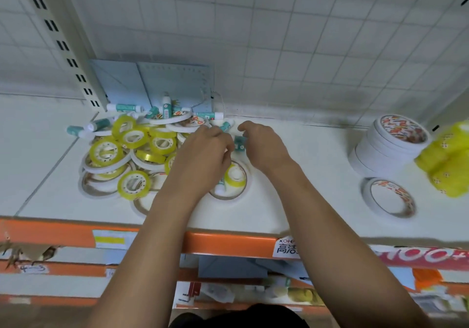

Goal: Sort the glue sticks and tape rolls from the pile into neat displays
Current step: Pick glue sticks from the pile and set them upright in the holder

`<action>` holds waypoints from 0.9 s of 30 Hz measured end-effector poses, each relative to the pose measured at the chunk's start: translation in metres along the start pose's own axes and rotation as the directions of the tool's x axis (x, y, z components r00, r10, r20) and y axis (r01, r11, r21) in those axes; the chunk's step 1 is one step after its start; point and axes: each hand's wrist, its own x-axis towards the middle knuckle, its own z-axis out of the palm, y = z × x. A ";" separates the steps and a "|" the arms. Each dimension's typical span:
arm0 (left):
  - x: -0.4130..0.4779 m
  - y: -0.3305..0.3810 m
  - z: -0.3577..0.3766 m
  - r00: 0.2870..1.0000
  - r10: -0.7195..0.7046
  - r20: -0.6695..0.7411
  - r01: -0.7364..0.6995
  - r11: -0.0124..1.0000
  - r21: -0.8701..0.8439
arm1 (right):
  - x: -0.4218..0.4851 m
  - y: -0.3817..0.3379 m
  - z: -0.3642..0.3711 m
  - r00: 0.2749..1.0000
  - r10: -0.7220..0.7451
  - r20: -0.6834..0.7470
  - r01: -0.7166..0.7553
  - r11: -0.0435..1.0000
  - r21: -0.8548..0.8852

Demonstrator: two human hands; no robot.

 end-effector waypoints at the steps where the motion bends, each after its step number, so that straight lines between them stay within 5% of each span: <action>1: 0.005 0.001 0.001 1.000 0.013 -0.001 -0.013 1.000 0.010 | 0.000 0.003 -0.002 1.000 0.010 -0.006 -0.010 1.000 0.009; 9: 0.034 0.017 0.023 0.974 -0.009 0.227 -0.014 0.995 0.098 | -0.017 0.026 -0.014 0.981 0.101 0.165 -0.112 0.992 0.060; 14: 0.040 0.025 0.030 0.958 -0.019 0.287 0.020 1.000 0.001 | -0.035 0.039 -0.027 0.976 0.192 0.107 -0.198 0.979 0.054; 21: 0.043 0.030 0.027 0.927 -0.111 0.358 0.064 0.988 0.140 | -0.070 0.056 -0.033 0.967 0.251 0.035 -0.253 0.961 0.112; 27: 0.045 0.052 0.043 0.958 0.009 0.287 -0.028 0.998 0.061 | -0.093 0.066 -0.035 0.961 0.273 -0.044 -0.265 0.954 0.142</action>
